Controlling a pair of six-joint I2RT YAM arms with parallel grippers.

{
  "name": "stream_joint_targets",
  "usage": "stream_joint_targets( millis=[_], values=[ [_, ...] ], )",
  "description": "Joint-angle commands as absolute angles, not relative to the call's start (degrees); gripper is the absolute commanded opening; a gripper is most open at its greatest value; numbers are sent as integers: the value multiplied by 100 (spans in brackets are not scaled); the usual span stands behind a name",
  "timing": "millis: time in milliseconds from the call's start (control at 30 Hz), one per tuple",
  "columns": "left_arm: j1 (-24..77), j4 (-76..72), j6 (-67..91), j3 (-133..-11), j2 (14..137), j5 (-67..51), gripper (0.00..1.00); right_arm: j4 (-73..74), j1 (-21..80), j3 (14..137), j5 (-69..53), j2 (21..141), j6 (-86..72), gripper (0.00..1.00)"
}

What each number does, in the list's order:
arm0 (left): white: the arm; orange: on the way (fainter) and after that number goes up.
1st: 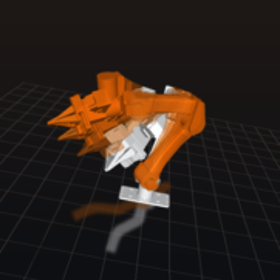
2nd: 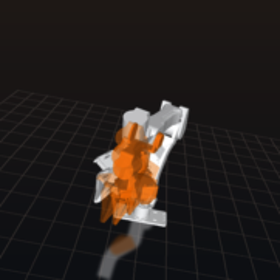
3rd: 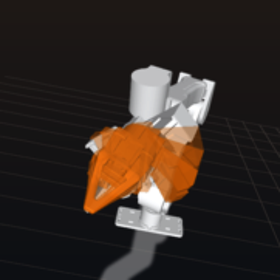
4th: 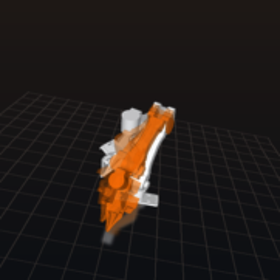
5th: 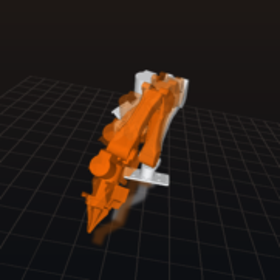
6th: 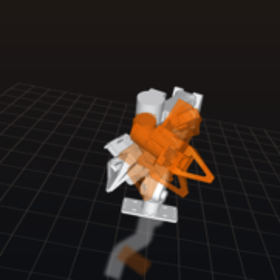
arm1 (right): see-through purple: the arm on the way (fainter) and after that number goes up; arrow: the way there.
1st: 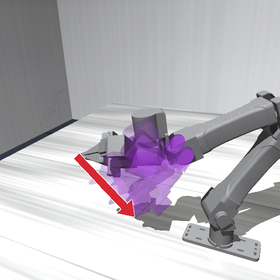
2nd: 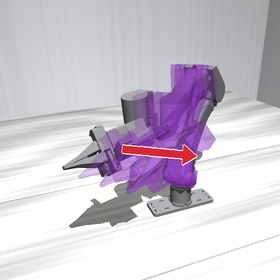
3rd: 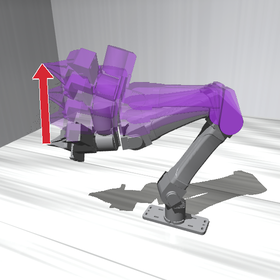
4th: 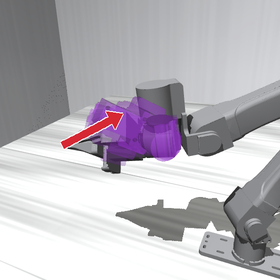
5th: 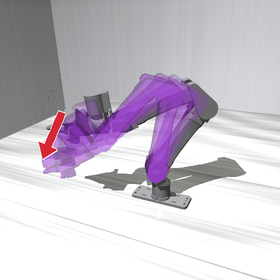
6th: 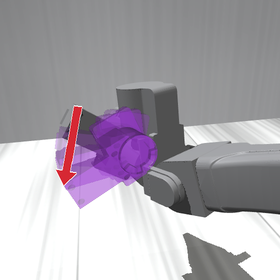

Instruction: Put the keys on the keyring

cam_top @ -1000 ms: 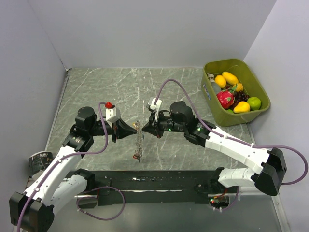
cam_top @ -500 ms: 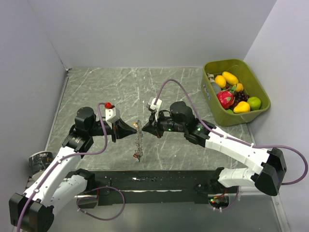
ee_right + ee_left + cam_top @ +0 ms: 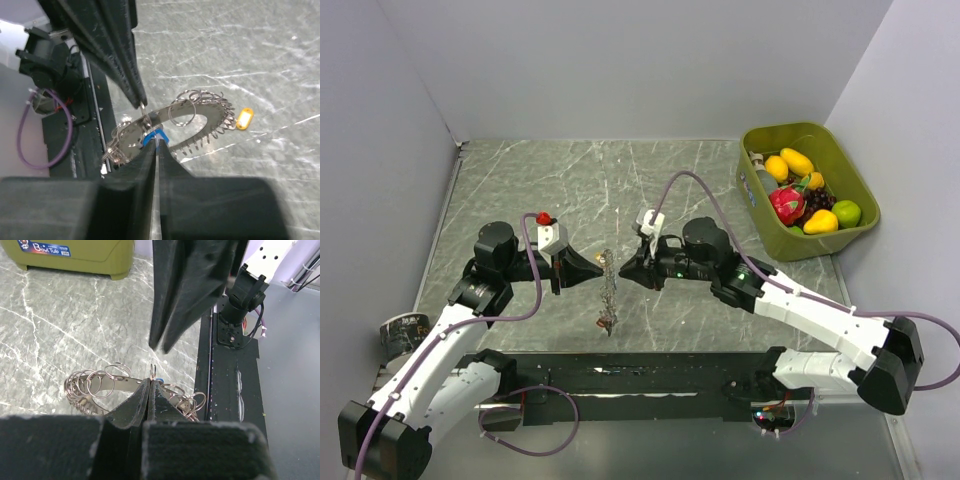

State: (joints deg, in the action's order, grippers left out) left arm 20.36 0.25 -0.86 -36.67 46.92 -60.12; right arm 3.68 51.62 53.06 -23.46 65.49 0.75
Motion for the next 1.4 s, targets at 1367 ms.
stream_joint_targets(
  millis=[1367],
  values=[
    [2065, -1266, 378, -3586, 4184, -6926, 1, -1266, 5186, 5089, -3753, 6425, 9, 31]
  ],
)
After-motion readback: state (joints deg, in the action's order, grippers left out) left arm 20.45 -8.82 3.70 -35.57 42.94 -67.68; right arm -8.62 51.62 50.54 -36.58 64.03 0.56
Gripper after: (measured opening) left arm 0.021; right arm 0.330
